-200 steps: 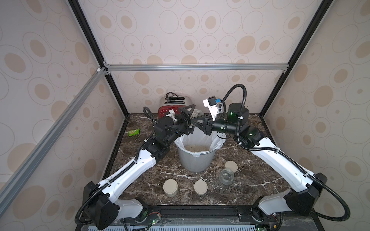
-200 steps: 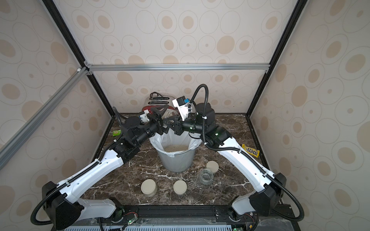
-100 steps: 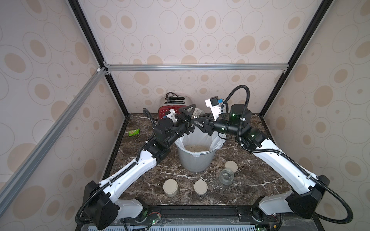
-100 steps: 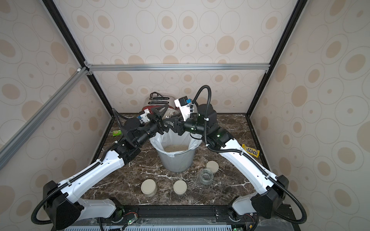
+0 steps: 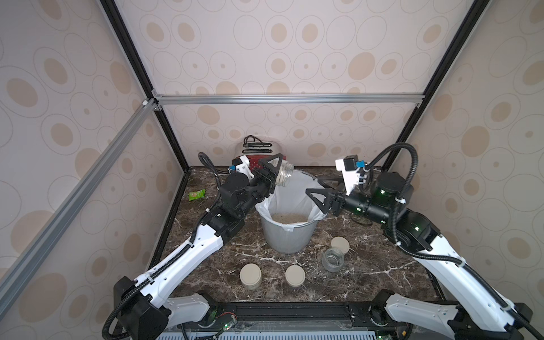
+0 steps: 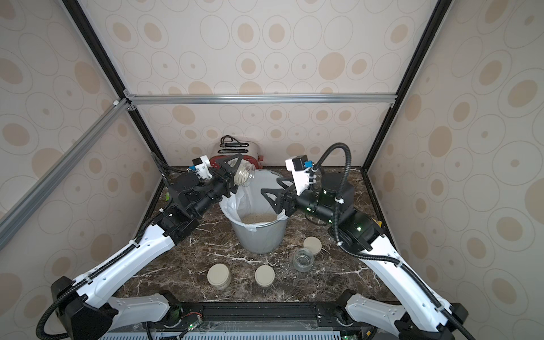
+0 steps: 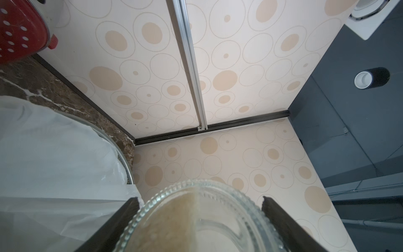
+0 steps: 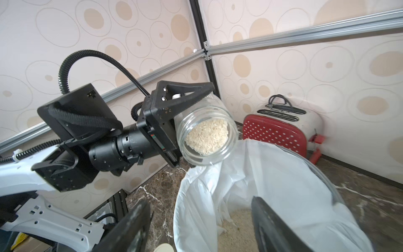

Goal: Empty moldy rice from jars
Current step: Pour the moldy rice from the jar into the trash bin.

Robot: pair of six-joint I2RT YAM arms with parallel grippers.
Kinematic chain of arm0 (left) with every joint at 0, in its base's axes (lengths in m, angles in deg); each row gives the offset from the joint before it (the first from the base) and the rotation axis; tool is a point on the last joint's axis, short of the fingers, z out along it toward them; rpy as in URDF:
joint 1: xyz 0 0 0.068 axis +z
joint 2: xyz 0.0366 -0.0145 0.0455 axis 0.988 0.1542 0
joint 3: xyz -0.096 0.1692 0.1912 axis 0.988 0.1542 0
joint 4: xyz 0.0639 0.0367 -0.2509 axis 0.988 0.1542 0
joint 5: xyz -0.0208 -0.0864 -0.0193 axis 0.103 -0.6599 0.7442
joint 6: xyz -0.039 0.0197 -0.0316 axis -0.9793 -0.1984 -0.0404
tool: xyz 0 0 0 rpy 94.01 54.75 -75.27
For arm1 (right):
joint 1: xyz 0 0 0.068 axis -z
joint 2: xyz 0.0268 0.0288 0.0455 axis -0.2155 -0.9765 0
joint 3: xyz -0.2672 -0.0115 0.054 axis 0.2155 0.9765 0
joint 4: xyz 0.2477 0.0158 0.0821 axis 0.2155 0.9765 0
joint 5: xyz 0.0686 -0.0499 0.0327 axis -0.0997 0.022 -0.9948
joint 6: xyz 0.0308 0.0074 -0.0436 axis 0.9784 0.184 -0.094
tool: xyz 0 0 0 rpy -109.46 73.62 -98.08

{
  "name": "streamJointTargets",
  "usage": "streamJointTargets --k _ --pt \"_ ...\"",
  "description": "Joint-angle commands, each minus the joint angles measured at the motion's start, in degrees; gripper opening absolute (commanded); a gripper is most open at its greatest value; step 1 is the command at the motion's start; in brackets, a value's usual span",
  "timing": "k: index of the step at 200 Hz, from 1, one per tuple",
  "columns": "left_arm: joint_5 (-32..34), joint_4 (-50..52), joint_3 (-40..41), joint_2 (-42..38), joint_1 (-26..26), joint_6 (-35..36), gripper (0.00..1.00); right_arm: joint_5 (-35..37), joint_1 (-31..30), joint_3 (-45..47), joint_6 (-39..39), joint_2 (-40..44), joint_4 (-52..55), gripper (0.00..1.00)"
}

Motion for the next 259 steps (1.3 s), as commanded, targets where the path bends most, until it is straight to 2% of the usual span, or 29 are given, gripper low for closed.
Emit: streamJointTargets --k 1,39,81,128,163,259 --pt "-0.3 -0.2 -4.5 -0.3 0.6 6.0 0.45 8.4 -0.2 3.9 -0.3 5.1 7.5 0.75" --pt "-1.1 3.6 -7.3 1.1 1.3 9.6 0.45 14.9 -0.2 13.8 6.1 16.4 12.9 0.75" --pt "-2.8 3.6 -9.7 3.7 2.7 9.5 0.45 18.3 -0.2 23.3 13.3 26.9 15.1 0.75" --pt "-4.7 4.9 -13.3 6.0 3.9 11.2 0.45 18.0 -0.2 23.0 13.4 24.3 21.5 0.75" --pt "-5.3 9.0 -16.5 6.3 4.5 15.5 0.46 16.1 -0.2 25.7 15.1 22.3 20.1 0.76" --pt "-5.8 11.0 -19.6 7.5 4.7 17.5 0.46 13.1 -0.2 29.5 17.3 23.4 16.9 0.8"
